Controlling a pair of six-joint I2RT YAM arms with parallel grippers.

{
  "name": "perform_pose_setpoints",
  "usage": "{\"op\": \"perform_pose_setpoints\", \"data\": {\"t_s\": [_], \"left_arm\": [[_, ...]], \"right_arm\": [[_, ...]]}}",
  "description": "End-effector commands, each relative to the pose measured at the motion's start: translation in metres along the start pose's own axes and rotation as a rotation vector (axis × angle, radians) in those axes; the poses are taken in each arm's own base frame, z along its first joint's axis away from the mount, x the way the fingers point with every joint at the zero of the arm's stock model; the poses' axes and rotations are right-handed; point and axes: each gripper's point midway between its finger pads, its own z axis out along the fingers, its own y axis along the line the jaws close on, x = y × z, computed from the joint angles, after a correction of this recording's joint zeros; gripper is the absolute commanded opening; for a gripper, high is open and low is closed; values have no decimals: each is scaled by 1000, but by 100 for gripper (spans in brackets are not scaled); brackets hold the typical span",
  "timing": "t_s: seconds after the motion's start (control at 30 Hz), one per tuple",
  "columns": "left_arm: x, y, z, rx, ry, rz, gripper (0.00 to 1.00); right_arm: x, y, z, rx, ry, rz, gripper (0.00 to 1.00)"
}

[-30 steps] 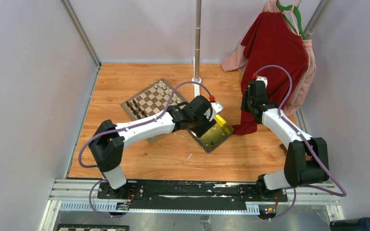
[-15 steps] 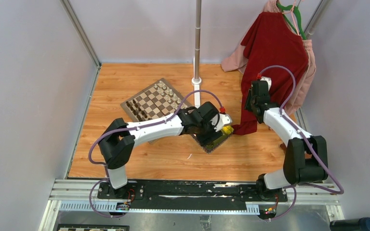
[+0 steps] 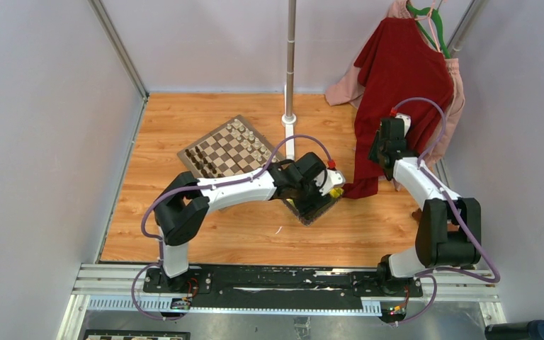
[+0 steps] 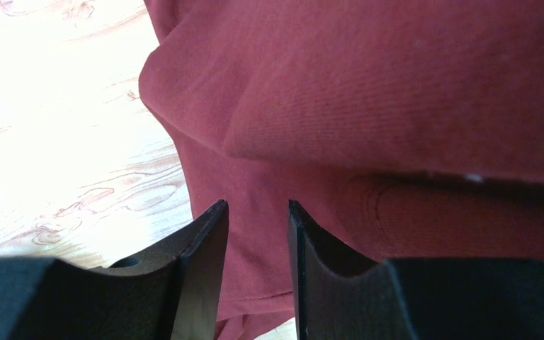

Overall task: Set up the chess pieces on the board
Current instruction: Pick up the chess piece from the storage box.

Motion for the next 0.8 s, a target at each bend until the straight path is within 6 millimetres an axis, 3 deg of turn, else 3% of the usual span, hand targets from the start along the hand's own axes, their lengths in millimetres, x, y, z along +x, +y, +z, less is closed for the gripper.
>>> {"op": "perform_pose_setpoints", "data": {"t_s": [0.0, 0.77], "left_arm": [[-18, -2, 4, -4, -48, 13, 56], [-1, 9, 32, -44, 4, -2, 47]], "right_arm": [[-15, -1, 5, -3, -25, 35, 40], [-13, 1, 17, -14, -5, 42, 40]]}}
